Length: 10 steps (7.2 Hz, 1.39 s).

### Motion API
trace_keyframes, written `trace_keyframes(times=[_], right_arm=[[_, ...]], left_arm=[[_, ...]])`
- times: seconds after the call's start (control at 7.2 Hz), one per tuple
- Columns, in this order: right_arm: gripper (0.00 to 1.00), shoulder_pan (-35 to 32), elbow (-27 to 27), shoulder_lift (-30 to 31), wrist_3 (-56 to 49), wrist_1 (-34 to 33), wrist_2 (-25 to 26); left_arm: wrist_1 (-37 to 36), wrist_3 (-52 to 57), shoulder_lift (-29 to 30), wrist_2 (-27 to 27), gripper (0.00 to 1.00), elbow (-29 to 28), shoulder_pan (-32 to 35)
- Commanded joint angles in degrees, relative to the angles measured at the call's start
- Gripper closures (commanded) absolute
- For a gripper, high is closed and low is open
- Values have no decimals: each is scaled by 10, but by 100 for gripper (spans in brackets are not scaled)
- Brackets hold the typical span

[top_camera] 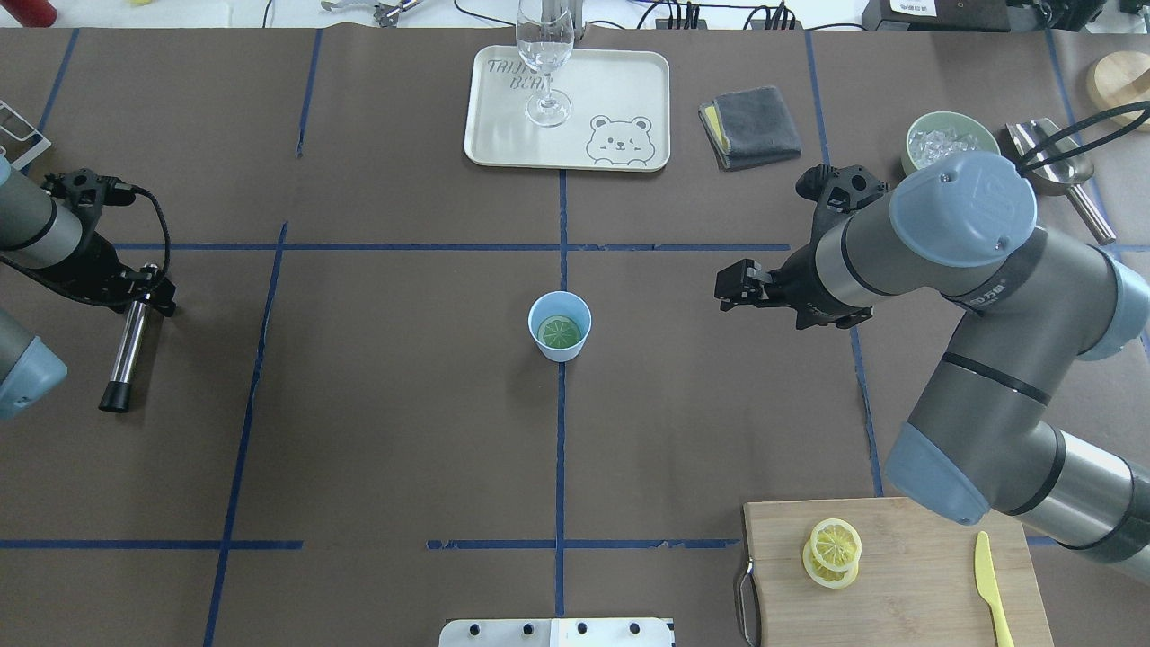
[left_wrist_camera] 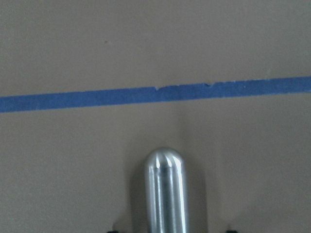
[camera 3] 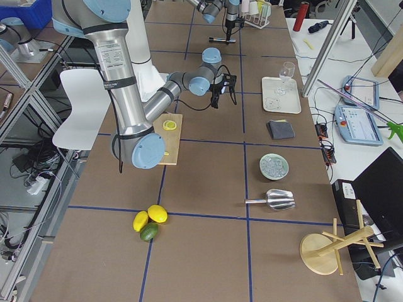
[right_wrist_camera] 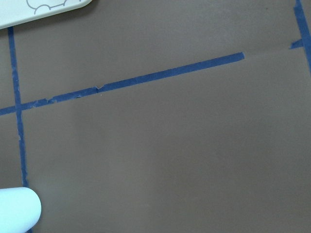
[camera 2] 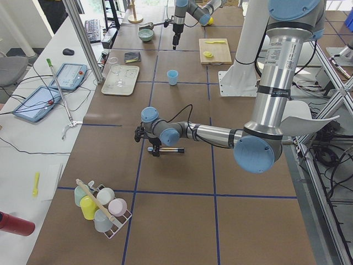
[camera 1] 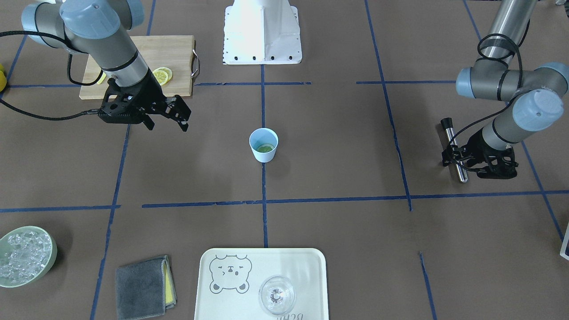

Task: Squeeze lemon into cup
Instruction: 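Withdraw the right gripper from the cup while the left gripper grasps the steel rod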

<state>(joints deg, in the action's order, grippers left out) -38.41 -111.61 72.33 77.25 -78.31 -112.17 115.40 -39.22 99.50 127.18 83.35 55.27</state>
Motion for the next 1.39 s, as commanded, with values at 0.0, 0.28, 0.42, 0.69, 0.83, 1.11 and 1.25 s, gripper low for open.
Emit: trace_keyframes(times=[0.0,0.28,0.42,0.69,0.83,1.11,1.25], right_arm=[[0,0,1,1,1,0,1],[0,2,2,2,3,1,2],[0,0,-1,3,1,1,2],[0,-4,-15,7,1,1,1],[0,-8,-23,17,0,1,2],[0,-30,-56,53,-7,1,-2],[0,-43,-64,67,-17,1,-4]], left_arm=[[-19,12,0,0,100,17,3],[-20,14,-2,-4,100,37,4],[-20,14,-9,-4,100,81,7],[-18,9,-5,-16,100,174,3],[-37,6,21,-60,100,228,1],[-92,2,162,-114,100,246,-77],[-115,2,215,-147,100,246,-110]])
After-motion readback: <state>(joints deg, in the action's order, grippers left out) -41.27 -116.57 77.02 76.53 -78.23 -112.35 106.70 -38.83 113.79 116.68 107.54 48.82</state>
